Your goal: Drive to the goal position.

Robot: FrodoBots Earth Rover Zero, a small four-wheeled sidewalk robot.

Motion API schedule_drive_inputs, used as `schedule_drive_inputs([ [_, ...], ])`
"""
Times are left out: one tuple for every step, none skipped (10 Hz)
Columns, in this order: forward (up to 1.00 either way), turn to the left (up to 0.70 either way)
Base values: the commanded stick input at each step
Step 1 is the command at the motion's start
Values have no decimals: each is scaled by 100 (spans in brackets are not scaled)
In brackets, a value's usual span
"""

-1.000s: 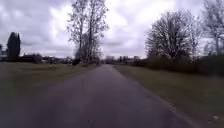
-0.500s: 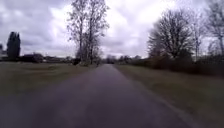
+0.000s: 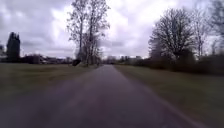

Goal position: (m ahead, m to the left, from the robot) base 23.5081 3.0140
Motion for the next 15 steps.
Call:
schedule_drive_inputs([
  [100,0],
  [100,0],
  [100,0],
  [100,0],
  [100,0],
  [100,0],
  [100,0],
  [100,0],
  [100,0],
  [100,0],
  [100,0],
  [100,0],
  [100,0],
  [100,0],
  [100,0],
])
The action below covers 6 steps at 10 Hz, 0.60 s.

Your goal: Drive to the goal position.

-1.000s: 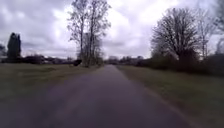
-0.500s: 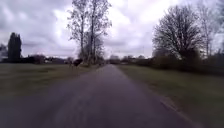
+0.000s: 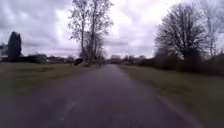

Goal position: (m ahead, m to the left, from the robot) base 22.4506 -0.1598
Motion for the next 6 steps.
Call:
schedule_drive_inputs([
  [100,0],
  [100,0],
  [100,0],
  [100,0],
  [100,0],
  [100,0],
])
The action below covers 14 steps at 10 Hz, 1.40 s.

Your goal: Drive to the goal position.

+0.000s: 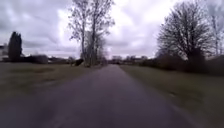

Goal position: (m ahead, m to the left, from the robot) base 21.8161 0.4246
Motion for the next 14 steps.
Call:
schedule_drive_inputs([
  [100,0],
  [100,0],
  [100,0],
  [100,0],
  [100,0],
  [100,0],
  [100,-22],
  [100,-40],
  [100,-40],
  [100,-16],
  [100,0],
  [100,0],
  [100,0],
  [100,0],
])
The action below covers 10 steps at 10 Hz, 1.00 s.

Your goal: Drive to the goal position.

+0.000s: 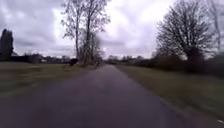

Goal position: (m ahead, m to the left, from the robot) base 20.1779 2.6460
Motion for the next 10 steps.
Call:
schedule_drive_inputs([
  [100,0],
  [100,0],
  [100,0],
  [100,0],
  [100,0],
  [100,0],
  [100,0],
  [100,0],
  [100,0],
  [100,0],
])
